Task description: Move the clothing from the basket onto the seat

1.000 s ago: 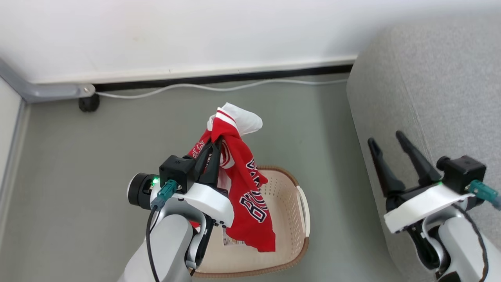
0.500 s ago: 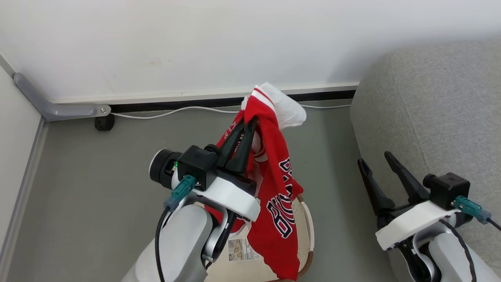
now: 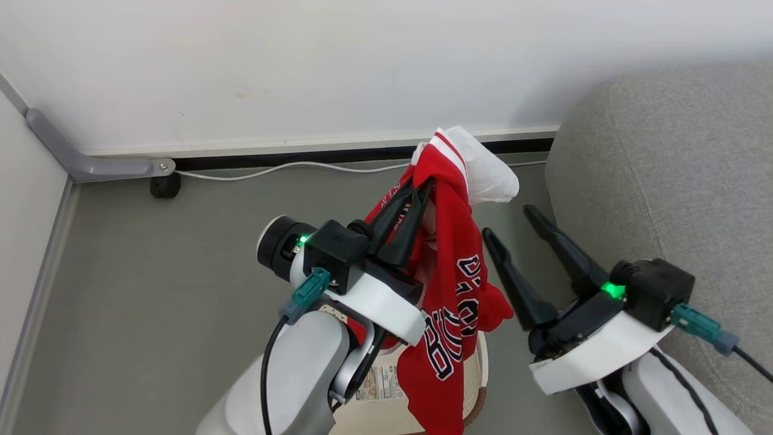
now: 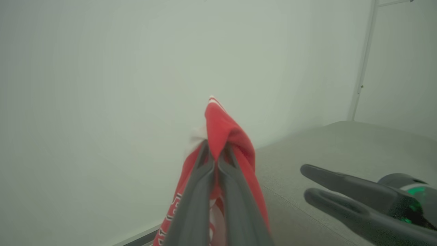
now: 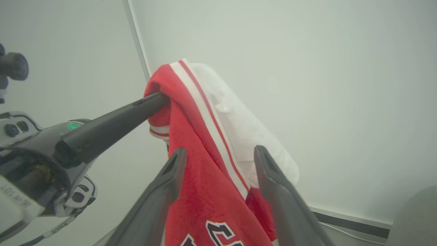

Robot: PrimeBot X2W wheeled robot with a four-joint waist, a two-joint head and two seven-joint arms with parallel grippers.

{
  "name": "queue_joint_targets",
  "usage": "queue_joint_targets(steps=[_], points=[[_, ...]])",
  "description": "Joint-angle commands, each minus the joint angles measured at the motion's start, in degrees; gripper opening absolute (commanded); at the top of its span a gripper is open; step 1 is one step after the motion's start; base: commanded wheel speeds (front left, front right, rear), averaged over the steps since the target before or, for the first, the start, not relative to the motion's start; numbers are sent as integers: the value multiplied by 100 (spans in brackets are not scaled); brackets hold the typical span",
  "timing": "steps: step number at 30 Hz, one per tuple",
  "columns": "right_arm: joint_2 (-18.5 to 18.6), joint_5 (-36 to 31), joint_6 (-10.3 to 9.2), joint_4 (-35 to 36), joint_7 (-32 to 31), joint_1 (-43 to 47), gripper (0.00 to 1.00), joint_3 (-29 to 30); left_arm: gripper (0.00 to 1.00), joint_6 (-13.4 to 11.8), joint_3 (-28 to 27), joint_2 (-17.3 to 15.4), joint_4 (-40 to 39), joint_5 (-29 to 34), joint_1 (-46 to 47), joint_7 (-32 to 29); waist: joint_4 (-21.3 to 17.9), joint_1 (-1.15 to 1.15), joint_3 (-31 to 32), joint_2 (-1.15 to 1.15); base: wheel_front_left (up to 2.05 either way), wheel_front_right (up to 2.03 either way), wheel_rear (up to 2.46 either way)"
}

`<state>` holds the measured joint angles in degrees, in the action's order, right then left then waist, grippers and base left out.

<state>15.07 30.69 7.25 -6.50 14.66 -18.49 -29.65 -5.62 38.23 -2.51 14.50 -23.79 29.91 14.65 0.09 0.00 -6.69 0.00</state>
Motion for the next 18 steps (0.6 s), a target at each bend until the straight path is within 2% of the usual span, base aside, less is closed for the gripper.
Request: queue_joint_targets(steps=[1, 5, 9, 18], points=[[70, -97, 24, 334, 34, -136, 100, -215, 0, -43, -132, -37, -200, -29, 314, 35, 24, 0, -2, 0, 0, 0, 0], [115, -191, 24, 322, 34, -237, 100, -567, 0, -29, 18, -37, -229, -108, 344, 35, 88, 0, 10, 0, 0, 0, 0], [74, -249, 24, -46, 34, -330, 100, -830, 0, -24, 134, -37, -301, -181, 379, 35, 202, 0, 36, 0, 0, 0, 0], [-235, -249, 24, -1869, 34, -533, 100, -1476, 0, -41, 425, -37, -457, -327, 426, 35, 511, 0, 103, 0, 0, 0, 0]])
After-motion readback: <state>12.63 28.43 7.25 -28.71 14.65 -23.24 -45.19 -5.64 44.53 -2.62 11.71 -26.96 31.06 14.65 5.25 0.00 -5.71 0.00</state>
